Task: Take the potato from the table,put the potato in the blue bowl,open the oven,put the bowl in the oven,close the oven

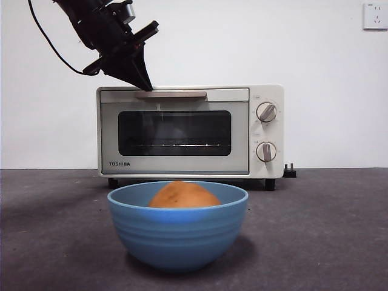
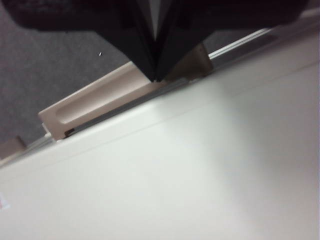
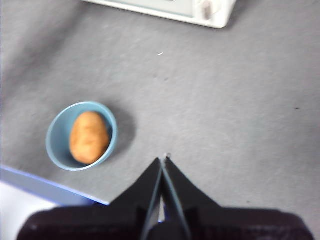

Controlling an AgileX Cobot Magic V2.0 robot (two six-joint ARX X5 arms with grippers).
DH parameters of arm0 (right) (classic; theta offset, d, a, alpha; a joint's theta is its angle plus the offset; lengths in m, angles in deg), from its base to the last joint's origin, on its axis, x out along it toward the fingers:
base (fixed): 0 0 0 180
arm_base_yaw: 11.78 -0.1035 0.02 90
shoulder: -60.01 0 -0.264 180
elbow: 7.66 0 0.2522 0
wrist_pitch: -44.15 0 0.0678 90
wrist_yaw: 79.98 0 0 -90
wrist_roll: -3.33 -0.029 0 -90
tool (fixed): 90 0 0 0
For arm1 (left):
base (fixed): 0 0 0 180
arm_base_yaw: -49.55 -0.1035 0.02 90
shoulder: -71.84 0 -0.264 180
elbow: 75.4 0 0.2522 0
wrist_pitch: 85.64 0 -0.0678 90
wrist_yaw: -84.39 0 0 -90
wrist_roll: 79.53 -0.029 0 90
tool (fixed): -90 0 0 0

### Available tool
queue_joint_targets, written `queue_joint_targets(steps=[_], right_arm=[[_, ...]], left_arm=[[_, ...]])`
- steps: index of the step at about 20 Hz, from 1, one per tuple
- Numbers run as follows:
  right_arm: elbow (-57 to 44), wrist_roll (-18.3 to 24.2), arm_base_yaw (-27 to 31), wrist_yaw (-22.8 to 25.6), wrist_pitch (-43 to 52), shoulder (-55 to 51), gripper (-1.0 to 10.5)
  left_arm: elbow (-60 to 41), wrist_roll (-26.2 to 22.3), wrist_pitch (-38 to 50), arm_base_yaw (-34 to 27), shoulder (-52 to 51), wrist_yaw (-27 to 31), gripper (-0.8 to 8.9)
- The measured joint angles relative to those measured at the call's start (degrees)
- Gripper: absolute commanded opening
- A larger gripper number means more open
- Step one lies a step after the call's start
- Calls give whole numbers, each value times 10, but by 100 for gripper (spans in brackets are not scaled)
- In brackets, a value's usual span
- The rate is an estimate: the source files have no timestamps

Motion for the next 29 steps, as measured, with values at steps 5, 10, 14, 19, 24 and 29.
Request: queue_joint_targets(steps=[5, 10, 14, 19, 24, 29], right_arm=[[0, 0, 0, 10, -12, 0, -12], [0, 0, 0, 19, -12, -12, -12], [0, -2, 0, 24, -12, -30, -12], [0, -2, 0, 26, -12, -31, -12], [0, -2, 0, 26, -10, -31, -12], [0, -2, 0, 28, -11, -31, -12]], left_arm=[[-5, -15, -18, 30, -7, 31, -6], [-91, -5, 42, 61, -47, 30, -6], [-211, 19, 131, 64, -109, 34, -6], [-349, 39, 190, 69, -178, 61, -6], [-413, 62, 212, 90, -196, 115, -6], [-502, 110, 267, 118, -172, 181, -6]])
